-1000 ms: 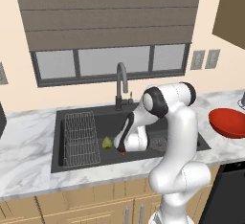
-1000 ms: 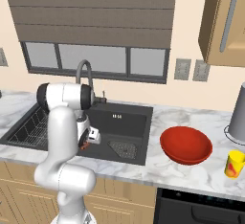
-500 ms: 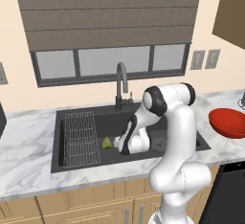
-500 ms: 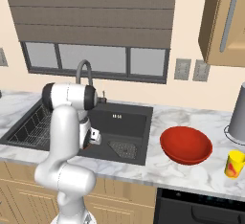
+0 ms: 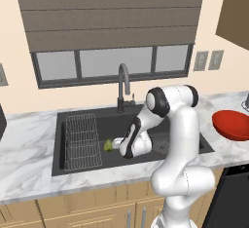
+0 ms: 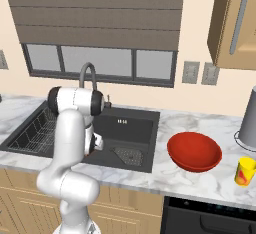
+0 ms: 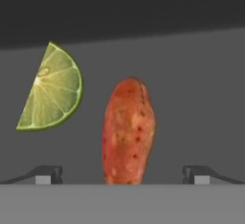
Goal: Remove the sweet potato and lemon wedge from the sink. Then move the bowl and cup from the counter to the sink for washing.
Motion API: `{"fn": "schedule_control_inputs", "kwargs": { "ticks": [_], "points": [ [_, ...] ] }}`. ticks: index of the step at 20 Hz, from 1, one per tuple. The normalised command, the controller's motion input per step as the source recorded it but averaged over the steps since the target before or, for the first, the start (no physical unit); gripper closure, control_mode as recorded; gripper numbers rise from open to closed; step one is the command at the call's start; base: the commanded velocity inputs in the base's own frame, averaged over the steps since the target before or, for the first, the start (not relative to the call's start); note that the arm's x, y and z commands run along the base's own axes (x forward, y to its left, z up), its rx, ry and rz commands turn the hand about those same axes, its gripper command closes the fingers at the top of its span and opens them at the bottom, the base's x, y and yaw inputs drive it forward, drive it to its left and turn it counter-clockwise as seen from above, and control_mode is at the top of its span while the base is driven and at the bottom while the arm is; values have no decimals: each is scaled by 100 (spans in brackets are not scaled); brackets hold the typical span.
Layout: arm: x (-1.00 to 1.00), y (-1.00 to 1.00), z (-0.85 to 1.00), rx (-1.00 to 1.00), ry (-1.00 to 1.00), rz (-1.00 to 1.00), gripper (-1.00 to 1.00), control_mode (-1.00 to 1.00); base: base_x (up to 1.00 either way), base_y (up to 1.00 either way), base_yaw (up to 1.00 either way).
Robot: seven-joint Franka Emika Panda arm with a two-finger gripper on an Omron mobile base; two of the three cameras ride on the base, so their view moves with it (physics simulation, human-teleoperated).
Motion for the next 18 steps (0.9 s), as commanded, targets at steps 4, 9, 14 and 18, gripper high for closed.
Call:
{"fn": "schedule_control_inputs", "kwargs": {
  "ticks": [4, 9, 14, 18],
  "points": [
    [14, 4, -3, 1, 0, 0, -100, -100, 0, 0, 0],
    [18, 0, -5, 0, 0, 0, -100, -100, 0, 0, 0],
    [18, 0, -4, 0, 0, 0, -100, -100, 0, 0, 0],
    [14, 2, -7, 0, 6, -1, -100, -100, 0, 0, 0]
  ]
}}
